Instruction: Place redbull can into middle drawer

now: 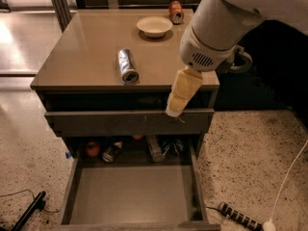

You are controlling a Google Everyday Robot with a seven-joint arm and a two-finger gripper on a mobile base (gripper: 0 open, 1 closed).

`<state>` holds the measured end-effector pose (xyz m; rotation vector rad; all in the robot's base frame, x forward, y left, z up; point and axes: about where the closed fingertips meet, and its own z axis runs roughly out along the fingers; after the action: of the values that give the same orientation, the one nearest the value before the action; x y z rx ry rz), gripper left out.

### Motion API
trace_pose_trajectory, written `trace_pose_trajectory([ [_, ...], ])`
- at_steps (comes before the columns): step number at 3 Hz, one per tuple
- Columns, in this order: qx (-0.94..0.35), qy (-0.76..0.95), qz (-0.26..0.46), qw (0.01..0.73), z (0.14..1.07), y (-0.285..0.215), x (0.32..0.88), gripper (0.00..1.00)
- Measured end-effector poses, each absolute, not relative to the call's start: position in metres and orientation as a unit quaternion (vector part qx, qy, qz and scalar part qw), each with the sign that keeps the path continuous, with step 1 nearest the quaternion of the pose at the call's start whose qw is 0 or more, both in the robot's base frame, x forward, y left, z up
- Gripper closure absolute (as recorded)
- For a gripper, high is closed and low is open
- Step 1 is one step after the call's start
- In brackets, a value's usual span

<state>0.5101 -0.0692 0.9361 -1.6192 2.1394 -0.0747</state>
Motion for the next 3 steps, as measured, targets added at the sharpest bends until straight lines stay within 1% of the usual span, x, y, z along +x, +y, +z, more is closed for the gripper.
trace_pose_trajectory([
  [1, -0.604, 0.759, -0.007, 0.24, 0.939, -0.044, 0.528, 0.0],
  [2, -0.659, 0.703, 0.021, 0.266, 0.945, 0.003, 0.544, 0.0],
  [3, -0.717, 0.639, 0.033, 0.277, 0.947, 0.032, 0.545, 0.0],
])
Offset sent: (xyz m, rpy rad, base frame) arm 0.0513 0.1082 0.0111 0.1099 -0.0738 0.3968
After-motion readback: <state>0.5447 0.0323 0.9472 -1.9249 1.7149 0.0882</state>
